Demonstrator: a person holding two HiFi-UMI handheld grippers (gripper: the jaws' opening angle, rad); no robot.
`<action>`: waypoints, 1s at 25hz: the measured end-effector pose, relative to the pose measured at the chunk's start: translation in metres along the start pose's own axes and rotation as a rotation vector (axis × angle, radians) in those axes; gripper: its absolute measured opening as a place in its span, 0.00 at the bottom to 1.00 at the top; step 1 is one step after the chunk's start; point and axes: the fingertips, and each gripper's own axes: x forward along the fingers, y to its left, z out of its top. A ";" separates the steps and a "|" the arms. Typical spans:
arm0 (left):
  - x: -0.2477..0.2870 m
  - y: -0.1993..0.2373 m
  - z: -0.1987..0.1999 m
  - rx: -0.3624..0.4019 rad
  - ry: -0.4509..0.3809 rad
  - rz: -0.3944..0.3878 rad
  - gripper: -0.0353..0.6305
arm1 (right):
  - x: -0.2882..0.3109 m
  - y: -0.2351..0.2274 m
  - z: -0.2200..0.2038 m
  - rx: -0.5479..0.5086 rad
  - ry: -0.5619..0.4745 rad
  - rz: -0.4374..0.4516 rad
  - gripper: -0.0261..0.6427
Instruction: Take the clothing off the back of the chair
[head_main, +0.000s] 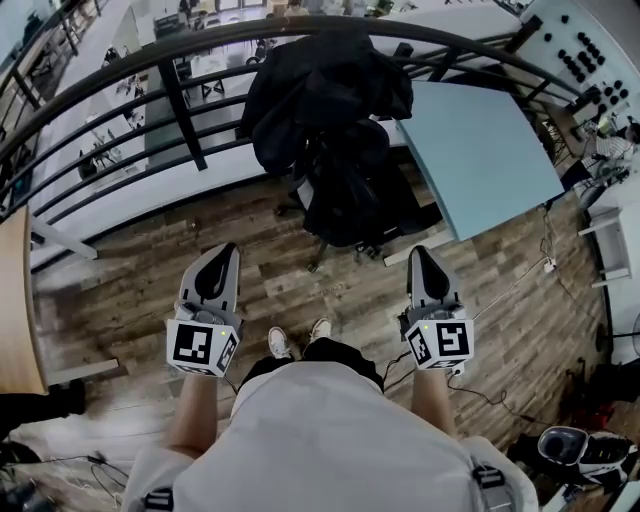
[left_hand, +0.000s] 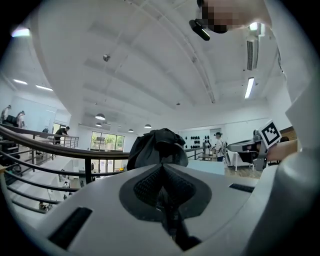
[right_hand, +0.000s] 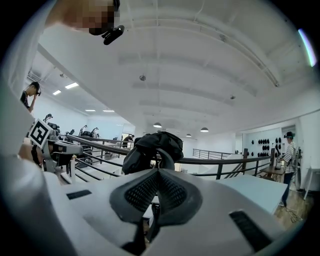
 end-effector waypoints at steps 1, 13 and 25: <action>0.003 -0.003 0.000 0.003 0.001 -0.007 0.09 | 0.002 -0.001 0.001 0.000 -0.004 0.001 0.07; 0.047 -0.013 0.038 0.087 -0.057 -0.002 0.09 | 0.044 -0.044 0.016 0.032 -0.094 0.032 0.07; 0.104 -0.002 0.085 0.220 -0.107 0.032 0.09 | 0.062 -0.082 -0.001 0.102 -0.096 0.026 0.07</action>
